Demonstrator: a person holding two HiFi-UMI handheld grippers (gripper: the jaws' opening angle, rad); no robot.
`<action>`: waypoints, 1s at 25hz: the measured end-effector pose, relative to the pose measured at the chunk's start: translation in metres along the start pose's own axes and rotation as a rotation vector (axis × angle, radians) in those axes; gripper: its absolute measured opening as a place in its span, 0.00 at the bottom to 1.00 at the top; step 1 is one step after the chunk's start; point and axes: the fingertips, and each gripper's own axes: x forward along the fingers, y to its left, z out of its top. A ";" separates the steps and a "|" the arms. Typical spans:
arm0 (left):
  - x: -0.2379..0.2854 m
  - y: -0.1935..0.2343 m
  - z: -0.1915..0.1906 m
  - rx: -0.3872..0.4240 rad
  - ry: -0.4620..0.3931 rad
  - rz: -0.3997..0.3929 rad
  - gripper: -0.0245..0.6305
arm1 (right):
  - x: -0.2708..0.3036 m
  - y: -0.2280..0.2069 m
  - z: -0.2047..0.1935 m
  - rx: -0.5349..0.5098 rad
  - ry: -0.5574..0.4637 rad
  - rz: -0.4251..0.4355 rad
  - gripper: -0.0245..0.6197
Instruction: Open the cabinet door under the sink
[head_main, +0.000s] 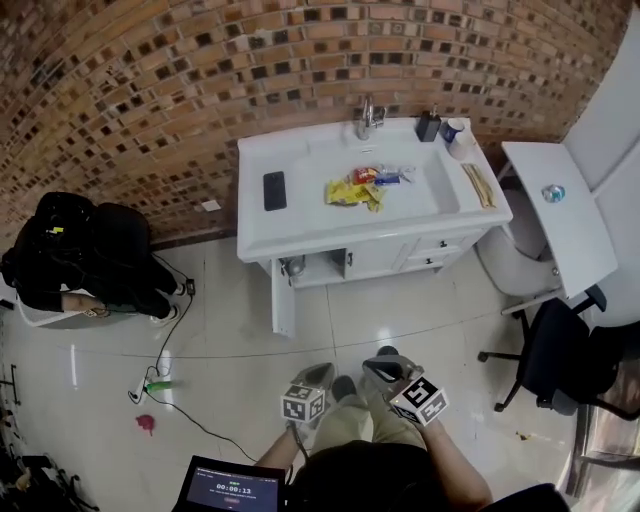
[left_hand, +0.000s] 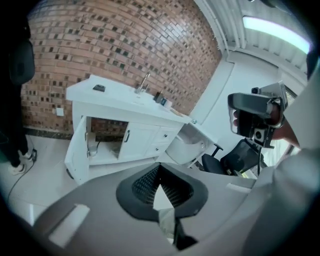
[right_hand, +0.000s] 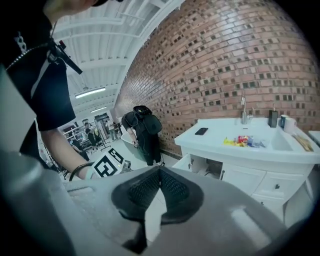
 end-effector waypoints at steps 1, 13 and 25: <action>-0.006 -0.011 0.011 0.020 -0.020 -0.016 0.06 | -0.003 0.003 0.003 -0.012 -0.006 -0.006 0.02; -0.084 -0.112 0.085 0.216 -0.198 -0.098 0.06 | -0.054 0.044 0.015 -0.034 -0.131 -0.016 0.03; -0.155 -0.187 0.054 0.300 -0.267 -0.076 0.06 | -0.128 0.116 0.020 -0.132 -0.235 0.042 0.02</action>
